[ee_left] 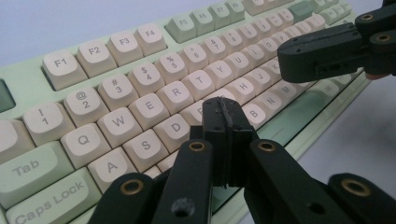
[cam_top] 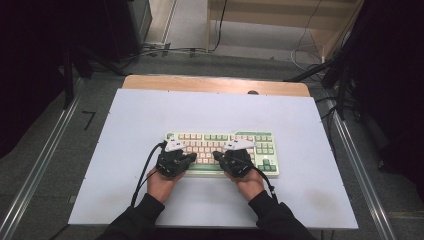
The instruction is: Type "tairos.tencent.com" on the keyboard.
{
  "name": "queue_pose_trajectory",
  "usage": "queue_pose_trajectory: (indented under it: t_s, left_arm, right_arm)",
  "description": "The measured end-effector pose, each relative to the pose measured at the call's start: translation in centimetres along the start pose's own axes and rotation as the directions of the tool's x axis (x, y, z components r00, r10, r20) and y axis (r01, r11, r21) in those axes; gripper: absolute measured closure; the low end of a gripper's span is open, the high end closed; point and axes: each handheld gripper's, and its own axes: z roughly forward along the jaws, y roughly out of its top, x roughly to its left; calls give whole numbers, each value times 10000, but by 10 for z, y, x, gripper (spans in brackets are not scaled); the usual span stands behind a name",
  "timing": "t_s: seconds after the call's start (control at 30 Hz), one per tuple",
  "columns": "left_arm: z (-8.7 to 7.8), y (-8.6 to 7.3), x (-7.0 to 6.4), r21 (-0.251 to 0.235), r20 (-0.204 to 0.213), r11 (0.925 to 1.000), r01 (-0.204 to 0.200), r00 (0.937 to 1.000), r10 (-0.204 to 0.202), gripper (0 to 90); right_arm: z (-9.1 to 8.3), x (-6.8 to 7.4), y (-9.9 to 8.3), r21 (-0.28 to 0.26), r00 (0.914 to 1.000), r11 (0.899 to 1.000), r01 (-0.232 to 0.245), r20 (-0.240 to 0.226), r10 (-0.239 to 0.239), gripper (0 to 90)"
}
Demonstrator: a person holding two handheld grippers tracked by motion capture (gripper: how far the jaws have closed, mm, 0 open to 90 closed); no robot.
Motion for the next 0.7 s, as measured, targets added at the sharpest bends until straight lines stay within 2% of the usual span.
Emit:
queue_pose_trajectory:
  t_s: [0.43, 0.7]
  left_arm:
    - [2, 5, 14, -283, -497, 9989, 360, 9981, -374, 900]
    - [6, 9, 16, -413, -678, 9973, 611, 9957, -638, 900]
  right_arm:
    - [1, 2, -1, 72, 10000, 10000, 21, 26, -21, 872]
    - [2, 2, -1, 76, 10000, 10000, -3, 12, 3, 872]
